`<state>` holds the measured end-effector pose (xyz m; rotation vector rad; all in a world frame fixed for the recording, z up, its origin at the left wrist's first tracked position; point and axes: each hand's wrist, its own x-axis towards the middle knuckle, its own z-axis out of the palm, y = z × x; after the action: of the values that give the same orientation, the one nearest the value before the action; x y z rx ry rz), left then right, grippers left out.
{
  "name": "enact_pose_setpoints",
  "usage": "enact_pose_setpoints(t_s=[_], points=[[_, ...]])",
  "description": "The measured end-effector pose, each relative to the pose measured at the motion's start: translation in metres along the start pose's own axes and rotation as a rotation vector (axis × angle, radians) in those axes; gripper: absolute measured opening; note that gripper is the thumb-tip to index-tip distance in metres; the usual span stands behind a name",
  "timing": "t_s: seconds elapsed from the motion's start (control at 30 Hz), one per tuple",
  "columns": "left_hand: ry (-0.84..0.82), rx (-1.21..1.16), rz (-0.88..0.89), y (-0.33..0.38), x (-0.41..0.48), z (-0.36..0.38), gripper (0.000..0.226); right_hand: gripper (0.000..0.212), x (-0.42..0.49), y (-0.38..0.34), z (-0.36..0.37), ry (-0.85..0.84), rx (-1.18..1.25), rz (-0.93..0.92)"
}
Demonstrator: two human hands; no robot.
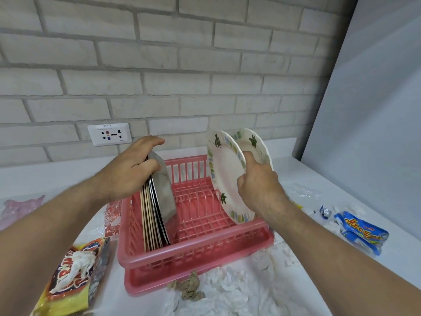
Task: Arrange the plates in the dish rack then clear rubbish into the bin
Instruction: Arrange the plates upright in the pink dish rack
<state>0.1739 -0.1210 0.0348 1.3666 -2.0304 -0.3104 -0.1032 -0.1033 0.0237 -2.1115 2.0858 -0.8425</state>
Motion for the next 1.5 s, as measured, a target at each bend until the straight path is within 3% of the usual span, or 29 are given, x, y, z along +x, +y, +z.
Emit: enact_pose_setpoints(t_s=[0.2, 0.4, 0.63, 0.8, 0.9, 1.1, 1.2, 1.27, 1.4, 1.5], points=[[0.004, 0.001, -0.004, 0.002, 0.0, 0.0, 0.066, 0.07, 0.007, 0.005, -0.004, 0.005, -0.027, 0.094], [0.011, -0.013, -0.006, 0.006, -0.002, 0.0, 0.068, 0.042, 0.009, 0.007, -0.024, -0.193, -0.145, 0.157], [0.014, -0.007, -0.007, 0.007, -0.002, 0.0, 0.068, 0.038, 0.002, 0.017, -0.038, -0.247, -0.16, 0.08], [0.053, -0.03, -0.004, 0.007, -0.005, 0.002, 0.066, 0.047, -0.001, 0.022, -0.045, -0.151, -0.076, 0.043], [0.059, -0.043, 0.001, 0.006, -0.006, 0.002, 0.064, 0.051, 0.0, 0.03, -0.054, 0.058, -0.046, 0.045], [0.058, -0.04, -0.004, 0.005, -0.006, 0.002, 0.063, 0.041, -0.013, 0.038, -0.045, 0.259, 0.055, 0.039], [0.097, -0.106, -0.028, 0.007, -0.008, 0.005, 0.061, 0.032, -0.024, 0.026, -0.039, 0.338, 0.15, -0.07], [0.157, -0.197, -0.06, 0.007, -0.011, 0.008, 0.057, 0.025, -0.031, 0.01, -0.032, 0.268, 0.26, -0.189], [0.278, -0.323, -0.092, 0.009, -0.014, 0.016, 0.041, 0.017, -0.039, -0.029, -0.002, -0.025, 0.477, -0.309], [0.324, -0.349, -0.086, 0.009, -0.015, 0.017, 0.034, 0.04, -0.042, -0.056, 0.02, -0.16, 0.558, -0.329]])
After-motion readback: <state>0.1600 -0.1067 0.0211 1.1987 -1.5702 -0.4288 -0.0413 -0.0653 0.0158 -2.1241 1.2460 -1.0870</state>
